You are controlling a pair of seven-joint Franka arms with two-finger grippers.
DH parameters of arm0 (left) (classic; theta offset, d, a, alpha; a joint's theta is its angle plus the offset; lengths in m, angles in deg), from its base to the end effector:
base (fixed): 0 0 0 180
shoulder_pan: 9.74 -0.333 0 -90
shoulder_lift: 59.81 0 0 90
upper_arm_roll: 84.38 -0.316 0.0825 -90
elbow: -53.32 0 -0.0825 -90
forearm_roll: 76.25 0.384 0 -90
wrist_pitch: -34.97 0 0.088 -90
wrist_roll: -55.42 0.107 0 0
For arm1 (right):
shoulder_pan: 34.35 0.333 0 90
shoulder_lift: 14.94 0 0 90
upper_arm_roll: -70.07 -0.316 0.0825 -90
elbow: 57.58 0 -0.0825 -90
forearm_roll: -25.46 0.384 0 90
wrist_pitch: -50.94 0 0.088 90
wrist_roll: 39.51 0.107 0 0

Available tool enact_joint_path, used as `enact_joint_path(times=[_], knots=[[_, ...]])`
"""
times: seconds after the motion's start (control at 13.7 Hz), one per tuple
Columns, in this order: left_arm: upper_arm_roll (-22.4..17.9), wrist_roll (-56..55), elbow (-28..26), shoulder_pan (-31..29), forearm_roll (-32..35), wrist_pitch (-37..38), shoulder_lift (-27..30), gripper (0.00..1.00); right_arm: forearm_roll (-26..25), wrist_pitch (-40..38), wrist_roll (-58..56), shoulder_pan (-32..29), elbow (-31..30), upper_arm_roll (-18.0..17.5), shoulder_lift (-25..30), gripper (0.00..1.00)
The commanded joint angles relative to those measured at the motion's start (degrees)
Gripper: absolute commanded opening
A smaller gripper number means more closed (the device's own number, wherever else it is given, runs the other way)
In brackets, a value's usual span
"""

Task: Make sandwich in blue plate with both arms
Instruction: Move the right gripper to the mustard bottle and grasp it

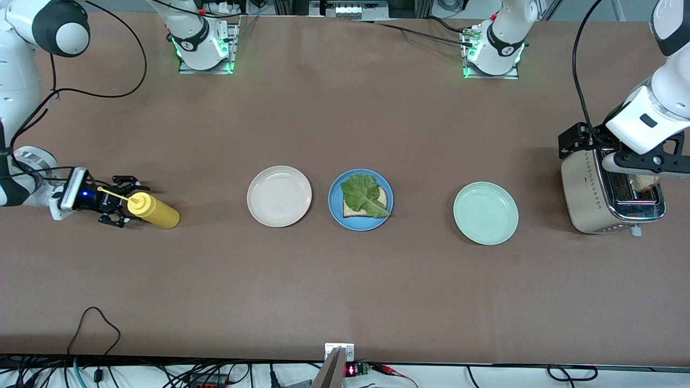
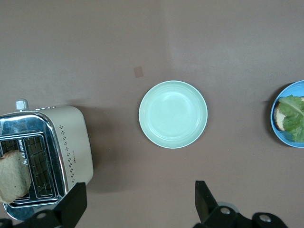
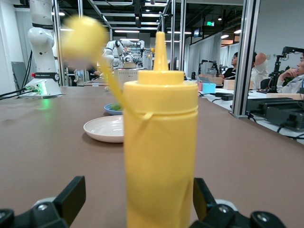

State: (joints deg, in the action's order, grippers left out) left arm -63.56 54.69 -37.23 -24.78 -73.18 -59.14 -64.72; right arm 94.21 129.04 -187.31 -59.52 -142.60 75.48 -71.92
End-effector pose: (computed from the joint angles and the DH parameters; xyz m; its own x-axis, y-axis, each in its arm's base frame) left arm 0.5818 -0.0452 0.5804 0.9957 -0.0912 -0.0177 -0.0916 -0.9955 -0.0232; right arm 0.5888 -0.2055 0.0993 -0.0108 0.1296 0.9915 0.9976 -0.0661 0.0195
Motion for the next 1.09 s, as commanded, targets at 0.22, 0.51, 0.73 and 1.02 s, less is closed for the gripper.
enact_joint_path(times=[0.22, 0.51, 0.73, 1.02], knots=[[0.1, 1.8, 0.2, -0.5, -1.8, 0.8, 0.3, 1.0, 3.8, 1.1, 0.8, 3.5, 0.5, 0.0, -1.2, 1.0], [0.1, 1.8, 0.2, -0.6, -1.8, 0.8, 0.3, 1.0, 3.7, 1.5, 1.4, 4.8, 0.6, 0.0, -0.9, 0.29], [0.1, 1.8, 0.2, -0.6, -1.8, 0.9, 0.3, 1.0, 3.3, 1.4, 6.1, 7.1, 0.6, 0.0, 0.0, 0.0], [0.0, 1.8, 0.2, -0.7, -1.8, 0.9, 0.3, 1.0, 0.6, 3.0, 13.1, 11.9, 0.8, 0.5, 4.6, 0.0]])
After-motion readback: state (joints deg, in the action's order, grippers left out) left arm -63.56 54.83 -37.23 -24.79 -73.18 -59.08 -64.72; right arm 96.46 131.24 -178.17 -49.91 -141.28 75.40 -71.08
